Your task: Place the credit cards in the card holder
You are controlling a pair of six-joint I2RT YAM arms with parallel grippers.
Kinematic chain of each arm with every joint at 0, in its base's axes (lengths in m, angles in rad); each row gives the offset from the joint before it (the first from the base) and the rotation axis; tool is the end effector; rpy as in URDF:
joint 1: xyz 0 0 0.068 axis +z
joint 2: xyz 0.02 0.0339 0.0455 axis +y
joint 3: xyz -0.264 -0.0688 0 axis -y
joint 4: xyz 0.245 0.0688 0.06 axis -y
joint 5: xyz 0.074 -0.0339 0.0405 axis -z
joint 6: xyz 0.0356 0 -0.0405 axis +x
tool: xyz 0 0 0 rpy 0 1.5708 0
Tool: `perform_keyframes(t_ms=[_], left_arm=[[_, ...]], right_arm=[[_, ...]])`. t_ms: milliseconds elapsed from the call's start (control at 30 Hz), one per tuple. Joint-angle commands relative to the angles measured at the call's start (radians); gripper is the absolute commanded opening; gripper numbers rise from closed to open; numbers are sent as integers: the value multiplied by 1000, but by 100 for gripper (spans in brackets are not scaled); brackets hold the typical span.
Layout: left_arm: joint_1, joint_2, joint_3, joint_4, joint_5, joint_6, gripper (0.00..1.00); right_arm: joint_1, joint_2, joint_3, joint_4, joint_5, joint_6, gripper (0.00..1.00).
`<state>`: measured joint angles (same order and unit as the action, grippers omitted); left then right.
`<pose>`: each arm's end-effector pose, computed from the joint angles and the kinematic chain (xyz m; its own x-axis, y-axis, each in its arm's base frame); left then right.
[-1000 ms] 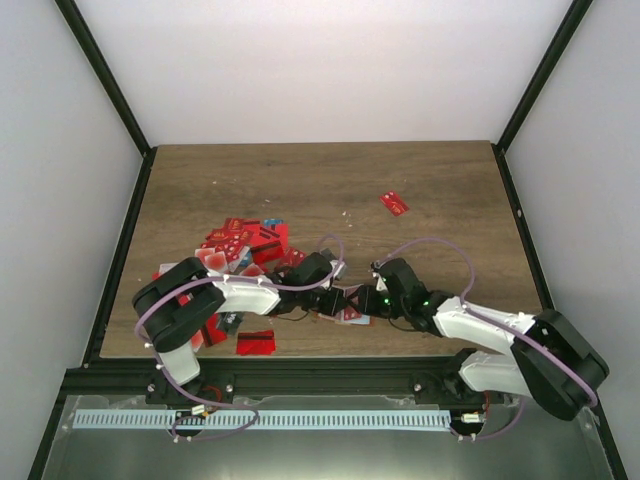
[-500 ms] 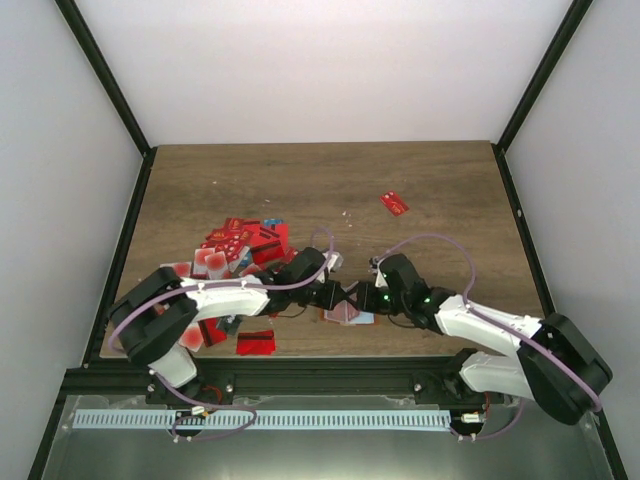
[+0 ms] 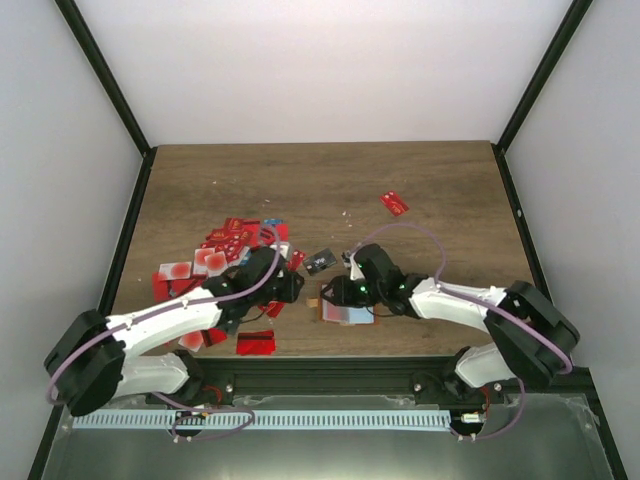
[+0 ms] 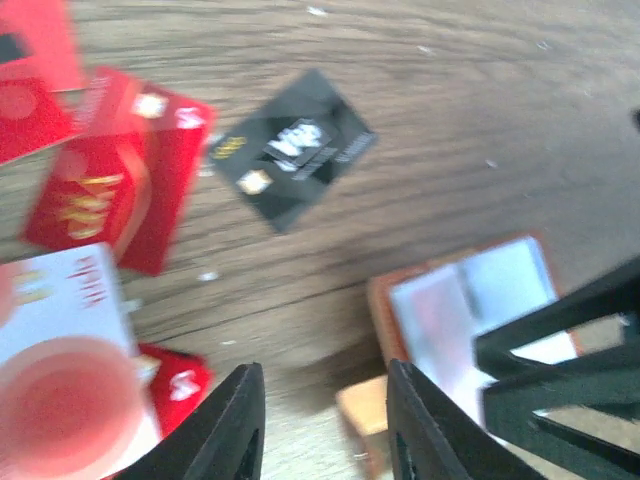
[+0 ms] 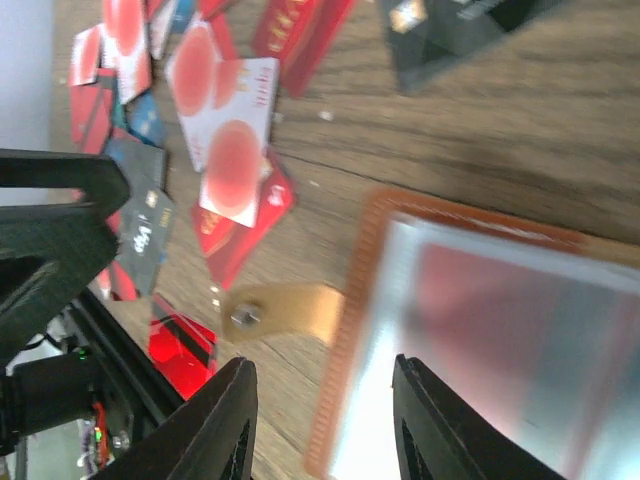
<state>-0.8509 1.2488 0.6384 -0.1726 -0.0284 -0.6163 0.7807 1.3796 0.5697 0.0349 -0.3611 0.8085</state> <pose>0.1651 -0.1868 0.1954 -0.8063 0.0431 -0.5900 0.3336 0.8567 -0.3934 0.1751 0.1911 0.1615 -0.9492 0.0121 -0.3146 -0.2190 0.6925 0.6874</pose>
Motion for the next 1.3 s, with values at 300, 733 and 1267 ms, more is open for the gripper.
perform_keyframes(t_ms=[300,733,1267], left_arm=[[325,-151,-142,-73,-44,23,54],[577,103,-74,111,155,108,58],[593,313,26,195,194,105,57]], right_arm=[[28,210,325,-19,1,-130,40],[-22,599,708,-46,-26,-195,36],[-50,842,939,-53,-93,-242,33]])
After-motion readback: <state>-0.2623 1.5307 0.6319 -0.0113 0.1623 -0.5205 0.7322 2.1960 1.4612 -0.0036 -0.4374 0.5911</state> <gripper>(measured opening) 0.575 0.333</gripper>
